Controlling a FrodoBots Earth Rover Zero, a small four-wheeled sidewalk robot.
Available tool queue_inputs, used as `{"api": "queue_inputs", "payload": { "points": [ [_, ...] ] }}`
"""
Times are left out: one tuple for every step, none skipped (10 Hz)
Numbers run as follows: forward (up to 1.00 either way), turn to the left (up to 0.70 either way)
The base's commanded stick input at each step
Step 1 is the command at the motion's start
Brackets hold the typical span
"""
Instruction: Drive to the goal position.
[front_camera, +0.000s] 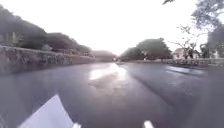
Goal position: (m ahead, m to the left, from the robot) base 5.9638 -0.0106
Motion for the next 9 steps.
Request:
{"api": "queue_inputs", "payload": {
  "points": [
    [0.50,0.00],
    [0.50,0.00],
    [0.50,0.00],
    [0.50,0.00],
    [0.50,-0.08],
    [0.50,-0.50],
    [0.50,-0.50],
    [0.50,-0.31],
    [0.50,-0.06]
  ]
}}
